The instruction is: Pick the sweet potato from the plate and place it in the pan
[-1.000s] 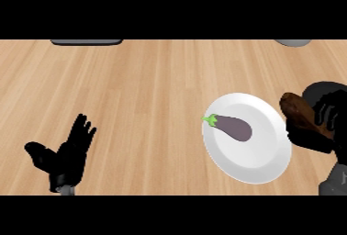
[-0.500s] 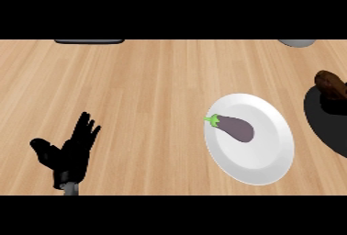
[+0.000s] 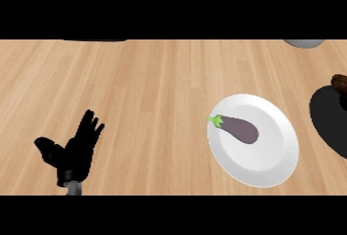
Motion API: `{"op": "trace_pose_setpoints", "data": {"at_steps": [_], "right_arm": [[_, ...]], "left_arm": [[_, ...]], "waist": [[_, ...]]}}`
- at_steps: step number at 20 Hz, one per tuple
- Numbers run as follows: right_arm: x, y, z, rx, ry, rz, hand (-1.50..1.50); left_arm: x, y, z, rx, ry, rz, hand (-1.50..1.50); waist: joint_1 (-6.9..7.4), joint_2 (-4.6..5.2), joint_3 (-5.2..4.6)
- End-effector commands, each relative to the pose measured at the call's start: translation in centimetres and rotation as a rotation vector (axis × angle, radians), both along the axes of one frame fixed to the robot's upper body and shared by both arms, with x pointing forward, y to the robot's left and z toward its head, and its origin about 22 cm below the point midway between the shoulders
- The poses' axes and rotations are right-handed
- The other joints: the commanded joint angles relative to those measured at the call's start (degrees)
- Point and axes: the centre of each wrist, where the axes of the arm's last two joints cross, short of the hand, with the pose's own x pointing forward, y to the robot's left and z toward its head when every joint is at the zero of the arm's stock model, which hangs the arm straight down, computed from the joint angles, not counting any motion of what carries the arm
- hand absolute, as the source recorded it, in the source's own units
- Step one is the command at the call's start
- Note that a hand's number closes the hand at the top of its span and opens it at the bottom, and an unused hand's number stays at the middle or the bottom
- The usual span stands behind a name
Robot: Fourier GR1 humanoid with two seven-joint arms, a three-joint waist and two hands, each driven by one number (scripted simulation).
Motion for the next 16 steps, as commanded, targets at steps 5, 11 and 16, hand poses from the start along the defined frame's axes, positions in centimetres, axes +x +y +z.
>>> {"op": "trace_pose_setpoints", "data": {"at_steps": [5, 11, 16], "right_arm": [[-1.1, -3.9, -3.0, 0.085, 0.161, 0.009, -1.50], [-0.1, -4.1, -1.8, 0.212, -0.064, 0.104, -1.50], [1.5, -3.2, -0.5, 0.504, -0.312, 0.204, -1.50]], "left_arm": [[-0.2, 0.3, -0.9, -0.013, 0.070, -0.015, 0.00], [-0.2, -1.4, -0.7, -0.021, 0.056, -0.023, 0.00], [-0.1, 0.3, -1.8, -0.016, 0.067, -0.004, 0.00]], "waist": [[1.08, 0.84, -0.09], [1.03, 0.81, 0.13], [-0.11, 0.66, -0.02]]}}
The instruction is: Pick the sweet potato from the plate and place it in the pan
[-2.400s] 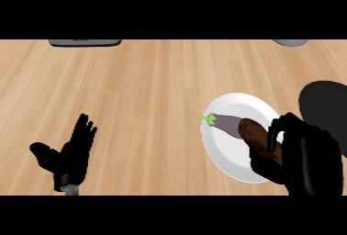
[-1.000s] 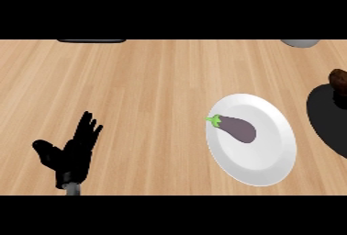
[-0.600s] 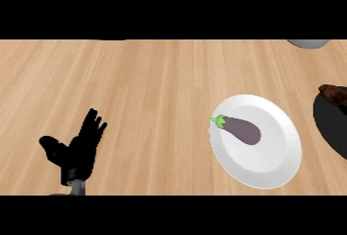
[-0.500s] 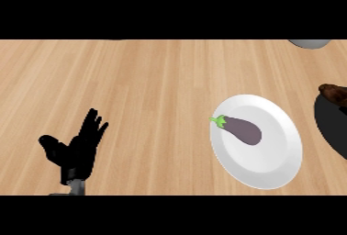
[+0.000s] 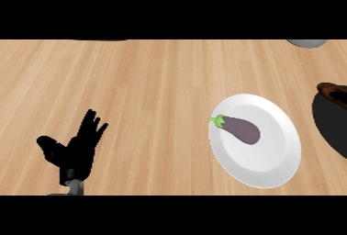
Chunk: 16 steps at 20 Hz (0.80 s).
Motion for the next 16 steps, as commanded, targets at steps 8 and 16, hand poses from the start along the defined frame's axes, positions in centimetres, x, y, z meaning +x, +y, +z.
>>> {"op": "trace_pose_setpoints", "data": {"at_steps": [8, 16], "right_arm": [[-5.0, -5.8, -0.1, 0.495, -0.284, 0.129, -1.50], [-11.5, -9.9, -1.2, 0.589, -0.306, 0.339, -1.50]], "left_arm": [[-0.7, 1.1, -0.9, -0.006, 0.075, 0.030, 0.00], [-1.7, -0.2, -2.0, 0.013, 0.071, 0.059, 0.00]], "waist": [[-1.61, -0.11, -0.44], [-2.69, -0.85, -0.71]]}}
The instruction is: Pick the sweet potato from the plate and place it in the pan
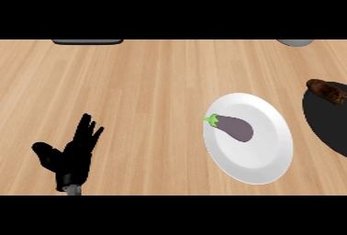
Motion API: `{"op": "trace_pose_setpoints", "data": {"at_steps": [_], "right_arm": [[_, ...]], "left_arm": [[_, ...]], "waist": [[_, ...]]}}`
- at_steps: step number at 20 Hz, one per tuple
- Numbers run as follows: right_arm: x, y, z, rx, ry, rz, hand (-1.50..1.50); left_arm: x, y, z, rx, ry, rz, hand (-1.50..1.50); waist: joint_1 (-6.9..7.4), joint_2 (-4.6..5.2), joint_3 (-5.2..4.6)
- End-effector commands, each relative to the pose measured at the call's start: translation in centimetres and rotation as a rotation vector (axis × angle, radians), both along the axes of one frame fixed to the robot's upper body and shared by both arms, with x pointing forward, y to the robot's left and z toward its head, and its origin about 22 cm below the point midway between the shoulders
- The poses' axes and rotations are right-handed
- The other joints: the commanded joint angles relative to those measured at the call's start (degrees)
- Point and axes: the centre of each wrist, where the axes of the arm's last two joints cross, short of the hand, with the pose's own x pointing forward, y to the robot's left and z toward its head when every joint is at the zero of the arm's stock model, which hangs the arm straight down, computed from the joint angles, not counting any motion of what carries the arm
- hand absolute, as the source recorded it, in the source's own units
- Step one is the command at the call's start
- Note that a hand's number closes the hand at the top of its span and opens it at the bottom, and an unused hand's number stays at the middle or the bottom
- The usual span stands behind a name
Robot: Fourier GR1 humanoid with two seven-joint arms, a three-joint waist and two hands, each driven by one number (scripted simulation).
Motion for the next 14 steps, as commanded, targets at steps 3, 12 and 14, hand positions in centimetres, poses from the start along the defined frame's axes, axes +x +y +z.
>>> {"op": "trace_pose_setpoints", "data": {"at_steps": [3, 12, 14], "right_arm": [[-2.5, -0.3, -2.3, 0.038, -0.025, 0.101, -1.50], [-6.4, -2.3, -1.4, 0.018, 0.009, 0.043, -1.50], [-8.4, -2.3, -2.9, 0.004, 0.018, 0.042, -1.50]], "left_arm": [[-0.7, 0.8, -2.1, -0.005, 0.078, 0.005, 0.00], [-0.5, 1.4, -2.3, -0.014, 0.069, 0.012, 0.00], [-0.2, 2.6, -2.4, -0.020, 0.092, 0.020, 0.00]], "waist": [[-0.02, 0.23, -0.42], [-1.31, -0.28, -0.67], [-1.14, -0.09, -0.58]]}}
